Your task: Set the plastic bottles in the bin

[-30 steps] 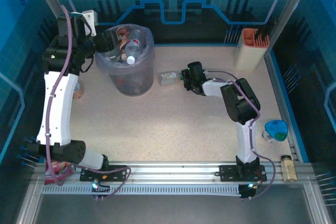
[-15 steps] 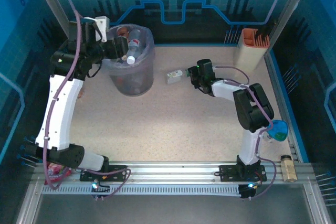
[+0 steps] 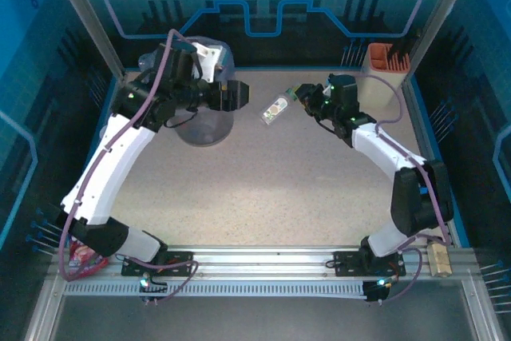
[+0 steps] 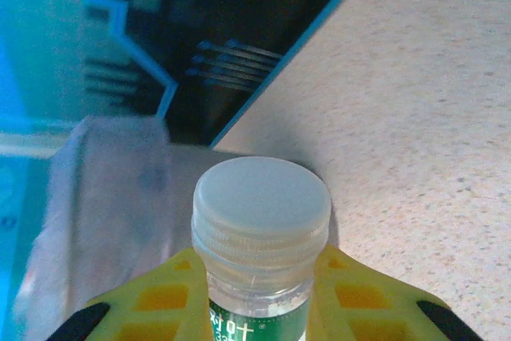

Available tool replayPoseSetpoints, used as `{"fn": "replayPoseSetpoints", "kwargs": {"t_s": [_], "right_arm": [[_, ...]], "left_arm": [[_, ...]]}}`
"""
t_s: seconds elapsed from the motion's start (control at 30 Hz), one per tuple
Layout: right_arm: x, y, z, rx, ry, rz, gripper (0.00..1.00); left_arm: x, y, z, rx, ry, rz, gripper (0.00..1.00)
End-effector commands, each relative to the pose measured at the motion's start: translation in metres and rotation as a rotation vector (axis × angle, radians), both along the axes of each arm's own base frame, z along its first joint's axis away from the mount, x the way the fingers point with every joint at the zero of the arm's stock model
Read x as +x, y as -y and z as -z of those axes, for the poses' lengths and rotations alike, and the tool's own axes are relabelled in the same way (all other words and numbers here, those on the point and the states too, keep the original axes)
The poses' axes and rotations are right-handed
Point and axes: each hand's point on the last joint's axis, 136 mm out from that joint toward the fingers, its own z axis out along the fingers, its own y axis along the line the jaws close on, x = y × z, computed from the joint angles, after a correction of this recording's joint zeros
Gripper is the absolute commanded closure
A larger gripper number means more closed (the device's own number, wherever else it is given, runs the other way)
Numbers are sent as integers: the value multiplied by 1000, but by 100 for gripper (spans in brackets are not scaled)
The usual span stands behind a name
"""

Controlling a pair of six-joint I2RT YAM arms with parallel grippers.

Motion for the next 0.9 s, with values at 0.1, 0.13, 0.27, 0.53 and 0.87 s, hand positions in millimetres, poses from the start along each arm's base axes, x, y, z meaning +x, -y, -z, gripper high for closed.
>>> {"fn": "replayPoseSetpoints", "kwargs": {"t_s": [0.1, 0.13, 0.27, 0.53, 0.87], "right_arm": [[-36, -15, -63, 6, 163, -241, 82], [-40, -16, -71, 9, 185, -258, 83], [-54, -20, -91, 24, 235, -307, 82], [-69, -27, -114, 93, 283, -361, 82], [-65, -34, -109, 105, 277, -374, 82]], "left_arm": [[-3, 44, 18, -103, -101, 127, 8], [-2, 49, 22, -105, -115, 141, 6], [6, 60, 39, -71, -149, 150, 1], [19, 85, 61, -73, -200, 171, 1], [24, 95, 58, -99, -193, 174, 33]]}}
